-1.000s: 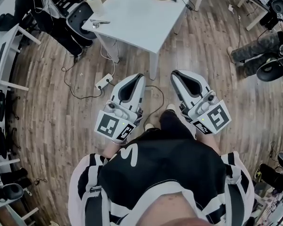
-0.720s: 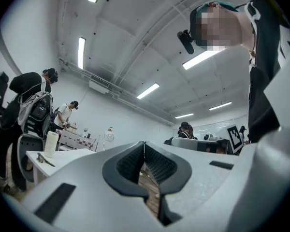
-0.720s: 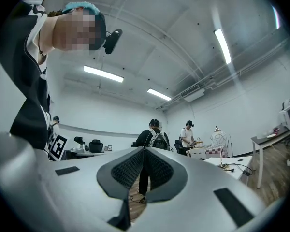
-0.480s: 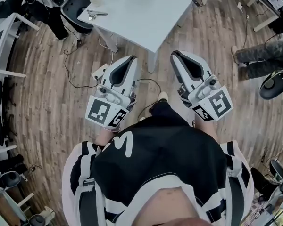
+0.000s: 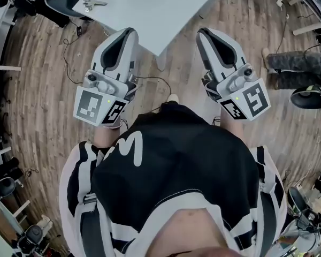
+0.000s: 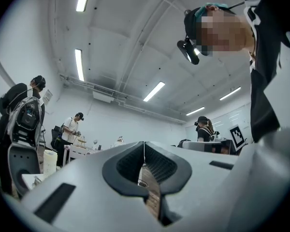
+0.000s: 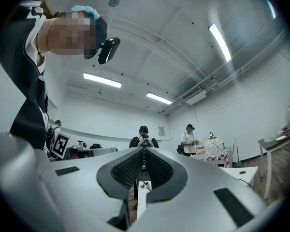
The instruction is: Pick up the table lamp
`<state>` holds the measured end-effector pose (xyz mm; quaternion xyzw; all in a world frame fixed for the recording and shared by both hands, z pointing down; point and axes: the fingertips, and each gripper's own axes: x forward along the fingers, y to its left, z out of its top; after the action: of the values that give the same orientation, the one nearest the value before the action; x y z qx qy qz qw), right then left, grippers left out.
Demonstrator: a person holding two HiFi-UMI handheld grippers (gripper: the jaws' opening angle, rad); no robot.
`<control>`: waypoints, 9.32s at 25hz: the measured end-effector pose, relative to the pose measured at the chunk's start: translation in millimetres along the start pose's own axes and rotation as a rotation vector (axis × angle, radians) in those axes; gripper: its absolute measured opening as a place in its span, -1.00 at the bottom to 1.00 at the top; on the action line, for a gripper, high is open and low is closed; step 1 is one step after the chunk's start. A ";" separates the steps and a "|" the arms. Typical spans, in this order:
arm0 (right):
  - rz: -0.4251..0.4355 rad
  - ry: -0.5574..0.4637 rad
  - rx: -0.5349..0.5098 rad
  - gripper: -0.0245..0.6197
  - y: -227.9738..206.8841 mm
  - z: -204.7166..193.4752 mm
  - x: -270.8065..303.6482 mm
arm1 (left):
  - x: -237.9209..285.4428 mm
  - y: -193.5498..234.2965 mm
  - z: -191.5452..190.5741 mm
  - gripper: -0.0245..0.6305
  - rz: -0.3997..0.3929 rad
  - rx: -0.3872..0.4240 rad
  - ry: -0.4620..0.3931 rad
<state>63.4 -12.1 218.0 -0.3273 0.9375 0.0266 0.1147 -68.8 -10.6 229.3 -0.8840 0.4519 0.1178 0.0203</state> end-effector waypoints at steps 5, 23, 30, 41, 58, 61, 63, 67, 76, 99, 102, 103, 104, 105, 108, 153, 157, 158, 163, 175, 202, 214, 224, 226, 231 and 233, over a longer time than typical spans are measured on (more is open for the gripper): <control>0.035 0.014 0.018 -0.84 -24.2 -9.5 5.9 | 16.5 2.4 -11.5 -0.91 0.057 0.012 0.002; 0.084 0.060 -0.051 -0.84 -46.9 -23.4 23.5 | 54.1 -8.5 -33.5 -0.91 0.045 -0.003 0.035; 0.100 0.062 -0.029 -0.84 -50.9 -32.2 28.8 | 53.6 -3.0 -38.1 -0.91 0.068 0.021 0.054; 0.062 0.059 -0.067 -0.84 -72.8 -40.9 61.9 | 80.1 33.0 -44.9 -0.91 0.017 0.023 0.046; -0.086 0.076 -0.118 -0.84 -133.2 -67.0 175.1 | 163.4 148.3 -51.1 -0.91 -0.146 0.004 0.040; -0.122 0.090 -0.119 -0.84 -140.3 -74.7 190.1 | 173.6 165.5 -58.6 -0.91 -0.178 -0.015 0.053; -0.149 0.099 -0.120 -0.84 -144.8 -79.1 197.3 | 181.0 175.7 -63.3 -0.91 -0.201 -0.031 0.061; -0.208 0.109 -0.126 -0.84 -156.0 -89.0 207.8 | 195.8 193.9 -73.1 -0.91 -0.244 -0.042 0.069; -0.313 0.162 -0.123 -0.84 -177.1 -110.2 209.1 | 226.0 218.1 -102.2 -0.91 -0.301 -0.066 0.117; -0.172 0.188 -0.128 -0.50 -335.1 -209.3 202.5 | 382.8 248.0 -258.3 -0.60 -0.419 -0.045 0.326; -0.155 0.205 -0.100 -0.49 -358.9 -226.9 207.7 | 410.4 254.3 -287.9 -0.56 -0.408 -0.029 0.379; -0.155 0.212 -0.096 -0.48 -366.9 -233.0 209.8 | 419.2 255.5 -296.0 -0.53 -0.410 -0.021 0.394; -0.156 0.222 -0.097 -0.47 -374.6 -239.0 211.9 | 427.7 256.5 -302.0 -0.50 -0.414 -0.013 0.403; -0.159 0.229 -0.098 -0.47 -382.2 -244.7 214.1 | 436.1 257.5 -306.2 -0.49 -0.419 -0.001 0.406; -0.159 0.244 -0.082 -0.45 -404.1 -260.2 221.4 | 463.1 259.9 -317.3 -0.48 -0.425 0.035 0.412; 0.005 0.351 -0.070 -0.82 -435.9 -332.4 264.0 | 536.5 217.6 -357.1 -0.86 -0.632 -0.015 0.364; -0.026 0.353 -0.042 -0.85 -436.2 -331.5 262.2 | 533.8 217.3 -354.0 -0.88 -0.630 -0.038 0.375; -0.028 0.358 -0.038 -0.85 -435.5 -331.5 261.8 | 532.7 217.5 -353.6 -0.88 -0.629 -0.046 0.378; -0.016 0.354 -0.041 -0.85 -424.6 -327.1 265.6 | 524.3 222.0 -351.1 -0.88 -0.603 -0.083 0.381; -0.009 0.341 -0.010 -0.86 -395.6 -282.5 275.7 | 502.7 227.9 -299.6 -0.88 -0.546 -0.131 0.357; 0.022 0.313 0.012 -0.86 -228.8 -193.3 301.3 | 359.5 240.2 -168.4 -0.85 -0.450 -0.084 0.355; 0.032 0.300 0.012 -0.86 -158.3 -175.0 308.3 | 296.0 244.8 -131.2 -0.85 -0.439 -0.086 0.343; 0.069 0.259 0.007 -0.86 -125.7 -151.0 278.1 | 265.4 212.3 -107.1 -0.85 -0.410 -0.059 0.323; 0.079 0.258 0.005 -0.86 -119.9 -146.9 268.8 | 259.3 203.6 -104.3 -0.85 -0.393 -0.058 0.320; 0.112 0.260 0.002 -0.86 -101.2 -135.0 242.1 | 240.3 177.6 -95.0 -0.85 -0.352 -0.050 0.310; 0.124 0.259 0.005 -0.86 -91.6 -132.8 227.7 | 229.7 164.5 -94.3 -0.85 -0.336 -0.044 0.309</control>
<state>-79.0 -238.9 296.5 -0.2690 0.9630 -0.0110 -0.0082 -53.5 -303.6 280.5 -0.9547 0.2932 -0.0143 -0.0492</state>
